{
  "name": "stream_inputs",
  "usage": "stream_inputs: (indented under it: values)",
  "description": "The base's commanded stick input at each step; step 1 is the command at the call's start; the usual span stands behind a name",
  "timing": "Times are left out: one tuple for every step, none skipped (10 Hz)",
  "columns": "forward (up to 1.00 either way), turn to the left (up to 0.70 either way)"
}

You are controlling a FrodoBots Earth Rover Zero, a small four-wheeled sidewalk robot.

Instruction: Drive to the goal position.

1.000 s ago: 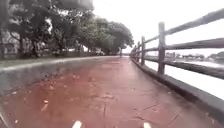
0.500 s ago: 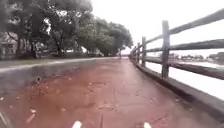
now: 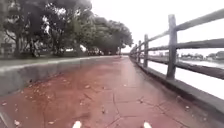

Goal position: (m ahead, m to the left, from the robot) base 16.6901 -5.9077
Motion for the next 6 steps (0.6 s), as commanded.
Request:
stream_inputs:
  values:
    - [0.50, 0.00]
    - [0.50, 0.00]
    - [0.50, 0.00]
    - [0.50, 0.00]
    - [0.50, 0.00]
    - [0.50, 0.00]
